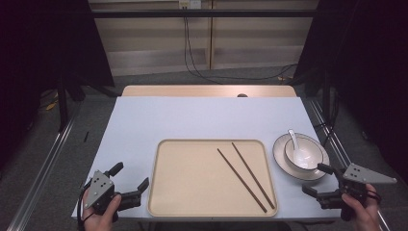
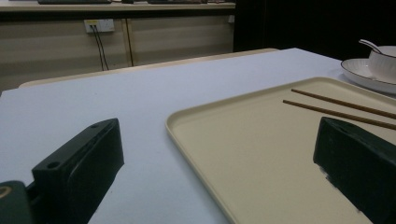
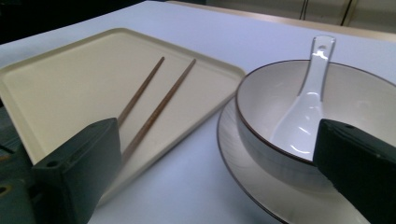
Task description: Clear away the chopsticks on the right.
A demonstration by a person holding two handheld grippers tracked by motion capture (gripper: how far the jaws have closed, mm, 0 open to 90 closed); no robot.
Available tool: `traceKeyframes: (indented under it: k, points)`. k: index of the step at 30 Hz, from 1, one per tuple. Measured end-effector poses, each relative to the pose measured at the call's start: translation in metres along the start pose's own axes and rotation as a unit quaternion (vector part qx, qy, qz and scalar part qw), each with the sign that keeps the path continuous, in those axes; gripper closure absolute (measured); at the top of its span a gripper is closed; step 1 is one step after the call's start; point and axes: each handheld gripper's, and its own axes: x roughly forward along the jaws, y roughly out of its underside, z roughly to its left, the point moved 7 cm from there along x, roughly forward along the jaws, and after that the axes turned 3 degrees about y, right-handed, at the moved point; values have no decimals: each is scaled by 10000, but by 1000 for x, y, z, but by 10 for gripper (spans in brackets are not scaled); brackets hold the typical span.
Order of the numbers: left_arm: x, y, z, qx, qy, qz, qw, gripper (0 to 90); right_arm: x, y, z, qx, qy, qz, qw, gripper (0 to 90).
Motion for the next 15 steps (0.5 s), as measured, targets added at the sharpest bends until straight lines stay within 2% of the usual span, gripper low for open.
traceKeyframes:
  k: [1, 5, 7, 8, 10, 15]
  points:
    - [-1, 1, -1, -31, 21, 4, 10000, 15, -1, 1, 0, 27, 10, 12, 10000, 6]
    - [-8, 1, 0, -38, -38, -49, 10000, 15, -12, 6, -7, 91, 162, -281, 9994, 0]
    - [-11, 1, 1, -43, -57, -77, 9999, 15, -16, 7, -9, 234, 235, -372, 9988, 0]
    - [-11, 0, 1, -115, -70, -115, 9998, 14, -18, 7, -11, 255, 333, -418, 9982, 0]
    - [-12, -1, 2, -71, -62, -154, 9998, 15, -20, 7, -15, 383, 381, -544, 9971, 0]
    - [-9, -1, 1, -66, -8, -125, 9999, 14, -15, 16, -19, 461, 396, -379, 9974, 0]
